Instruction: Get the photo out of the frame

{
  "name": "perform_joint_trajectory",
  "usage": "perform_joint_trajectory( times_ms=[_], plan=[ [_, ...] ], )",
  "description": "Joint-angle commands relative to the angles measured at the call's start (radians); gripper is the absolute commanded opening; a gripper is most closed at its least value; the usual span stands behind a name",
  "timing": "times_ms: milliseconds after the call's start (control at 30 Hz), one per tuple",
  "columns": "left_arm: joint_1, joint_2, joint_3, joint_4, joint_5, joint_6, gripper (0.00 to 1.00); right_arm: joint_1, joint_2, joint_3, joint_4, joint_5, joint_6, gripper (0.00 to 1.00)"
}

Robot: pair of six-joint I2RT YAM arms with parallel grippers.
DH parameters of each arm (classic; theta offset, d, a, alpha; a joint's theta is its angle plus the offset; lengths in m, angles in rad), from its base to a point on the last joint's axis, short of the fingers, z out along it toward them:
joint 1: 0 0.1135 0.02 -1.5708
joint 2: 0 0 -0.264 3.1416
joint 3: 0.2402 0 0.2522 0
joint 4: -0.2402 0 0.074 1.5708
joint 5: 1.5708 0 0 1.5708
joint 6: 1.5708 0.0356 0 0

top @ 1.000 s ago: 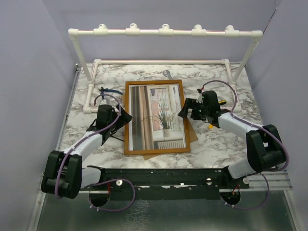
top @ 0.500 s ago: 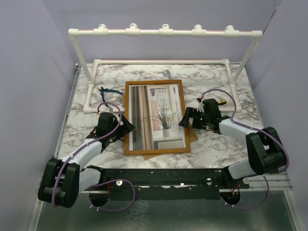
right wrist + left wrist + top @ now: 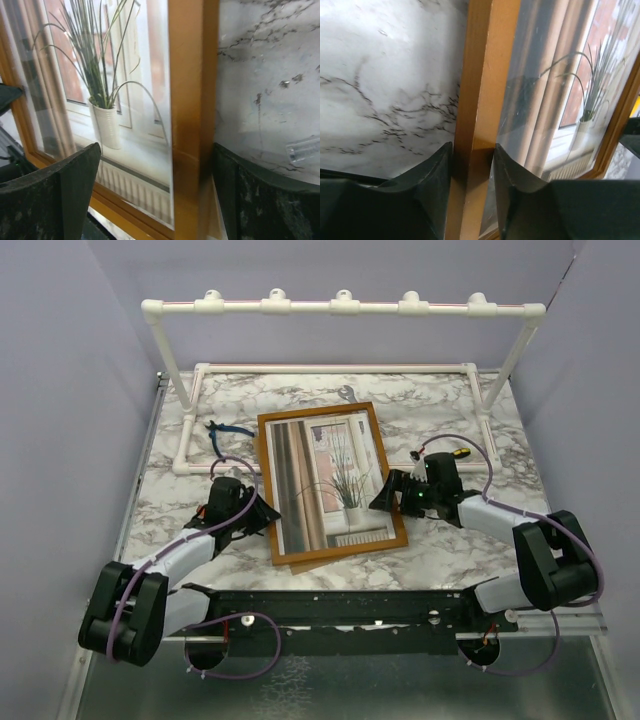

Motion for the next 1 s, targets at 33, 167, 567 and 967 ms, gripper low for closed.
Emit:
perform_joint_trajectory(
  times_ms=[33, 167, 567, 967],
  plan=[
    [-0.046, -0.026, -0.012, 0.037, 0.035, -0.049, 0.35, 0.005, -0.015, -0.022, 0.053, -0.107, 0.059, 0.87],
    [-0.054, -0.015, -0.011, 0.035, 0.023, -0.040, 0.35, 0.005, -0.020, -0.027, 0.046, -0.110, 0.054, 0.84],
    [-0.054, -0.035, 0.026, -0.109, -0.077, 0.025, 0.69, 0.013, -0.097, -0.094, 0.003, -0.043, 0.035, 0.84],
    [-0.011, -0.080, 0.124, -0.156, -0.203, 0.042, 0.91, 0.005, -0.064, 0.174, -0.162, 0.242, -0.090, 1.00]
  ],
)
